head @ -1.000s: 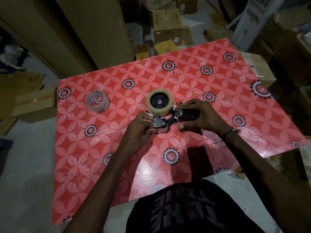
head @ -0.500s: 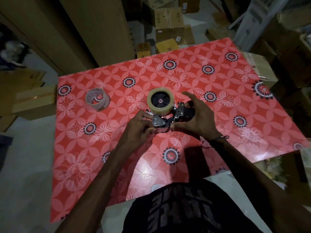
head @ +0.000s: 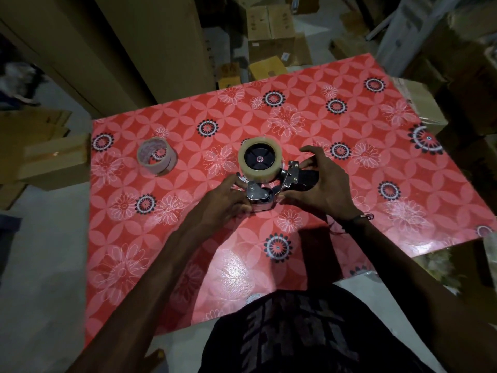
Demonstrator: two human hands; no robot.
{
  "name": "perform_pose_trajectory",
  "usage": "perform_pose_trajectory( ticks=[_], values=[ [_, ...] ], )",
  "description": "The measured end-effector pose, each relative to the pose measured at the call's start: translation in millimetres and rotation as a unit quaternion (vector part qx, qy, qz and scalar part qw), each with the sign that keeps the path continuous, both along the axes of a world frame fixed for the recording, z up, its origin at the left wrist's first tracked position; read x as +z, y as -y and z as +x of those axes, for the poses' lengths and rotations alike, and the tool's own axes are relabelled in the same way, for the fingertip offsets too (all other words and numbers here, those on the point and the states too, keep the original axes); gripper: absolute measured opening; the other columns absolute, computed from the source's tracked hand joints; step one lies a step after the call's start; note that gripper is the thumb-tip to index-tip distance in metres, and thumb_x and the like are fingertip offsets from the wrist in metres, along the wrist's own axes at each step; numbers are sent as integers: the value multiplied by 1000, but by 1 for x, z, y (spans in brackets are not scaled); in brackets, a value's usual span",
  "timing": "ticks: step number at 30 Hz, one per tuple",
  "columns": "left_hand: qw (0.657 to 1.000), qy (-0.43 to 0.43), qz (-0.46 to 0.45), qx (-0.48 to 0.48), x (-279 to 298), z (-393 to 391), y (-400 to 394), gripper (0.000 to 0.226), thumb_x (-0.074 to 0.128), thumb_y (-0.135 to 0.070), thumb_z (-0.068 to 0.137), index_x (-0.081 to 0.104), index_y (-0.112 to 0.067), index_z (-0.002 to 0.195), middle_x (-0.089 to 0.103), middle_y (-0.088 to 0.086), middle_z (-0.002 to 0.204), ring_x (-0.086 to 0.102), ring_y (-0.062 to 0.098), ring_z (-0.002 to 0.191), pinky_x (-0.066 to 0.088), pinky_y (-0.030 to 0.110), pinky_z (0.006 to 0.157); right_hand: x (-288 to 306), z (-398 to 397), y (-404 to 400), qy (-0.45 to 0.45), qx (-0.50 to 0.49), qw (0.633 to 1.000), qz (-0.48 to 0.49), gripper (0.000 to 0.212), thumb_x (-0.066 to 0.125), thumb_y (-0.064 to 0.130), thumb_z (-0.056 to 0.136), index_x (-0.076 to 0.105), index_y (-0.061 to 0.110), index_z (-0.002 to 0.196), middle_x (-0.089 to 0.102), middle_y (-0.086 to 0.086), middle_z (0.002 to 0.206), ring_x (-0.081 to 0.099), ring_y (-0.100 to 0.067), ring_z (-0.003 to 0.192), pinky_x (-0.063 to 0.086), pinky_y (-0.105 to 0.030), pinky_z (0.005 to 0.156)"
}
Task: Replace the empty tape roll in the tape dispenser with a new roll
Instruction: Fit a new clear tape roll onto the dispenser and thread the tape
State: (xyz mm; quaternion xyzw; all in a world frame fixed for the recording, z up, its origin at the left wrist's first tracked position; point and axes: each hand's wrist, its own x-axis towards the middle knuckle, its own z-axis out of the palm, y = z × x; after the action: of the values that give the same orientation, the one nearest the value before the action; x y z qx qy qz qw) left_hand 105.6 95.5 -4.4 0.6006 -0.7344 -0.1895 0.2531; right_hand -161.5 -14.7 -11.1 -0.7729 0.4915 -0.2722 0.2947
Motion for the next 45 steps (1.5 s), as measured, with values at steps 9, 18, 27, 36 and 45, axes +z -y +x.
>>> perform_pose_trajectory(
  ticks=[9, 18, 27, 36, 45],
  values=[
    [995, 42, 62, -62, -10, 18, 4, 27, 71, -14, 97, 75, -14, 124, 61, -7, 137, 74, 12, 104, 62, 29, 94, 1, -4, 3, -2, 13, 1000, -3, 108, 99, 77, 46, 54, 44, 138, 71, 19, 107, 71, 1, 94, 62, -33, 84],
    [992, -40, -40, 116, -7, -15, -33, 10, 69, -26, 102, 68, -18, 108, 67, -7, 105, 67, 15, 86, 59, 38, 72, -4, -7, 11, -6, 39, 999, -14, 104, 84, 88, 55, 61, 32, 139, 72, 14, 110, 72, -9, 98, 62, -37, 89],
    [972, -64, 37, 221, 9, -82, -26, 64, 85, -46, 79, 59, -42, 138, 47, -10, 134, 44, -29, 76, 30, -4, 71, -7, -4, 15, -4, 17, 1000, 10, 59, 71, 77, 82, 72, 25, 110, 75, 9, 104, 72, -13, 96, 63, -42, 84],
    [959, -93, 4, 269, 9, -87, -16, 45, 85, -41, 82, 70, -38, 123, 57, -10, 123, 57, -24, 75, 49, 11, 73, 8, -4, 29, -87, 50, 989, 105, 46, 83, 68, 82, 68, 29, 101, 76, 5, 98, 70, -16, 88, 57, -36, 78],
    [912, -201, -29, 356, 1, -94, -8, 46, 98, -26, 73, 67, -30, 107, 62, -21, 102, 61, -11, 92, 47, 10, 72, 30, 7, 38, -72, 40, 978, 191, 66, 98, 51, 70, 66, 19, 118, 67, 10, 89, 66, -8, 80, 51, -27, 67]
  ],
)
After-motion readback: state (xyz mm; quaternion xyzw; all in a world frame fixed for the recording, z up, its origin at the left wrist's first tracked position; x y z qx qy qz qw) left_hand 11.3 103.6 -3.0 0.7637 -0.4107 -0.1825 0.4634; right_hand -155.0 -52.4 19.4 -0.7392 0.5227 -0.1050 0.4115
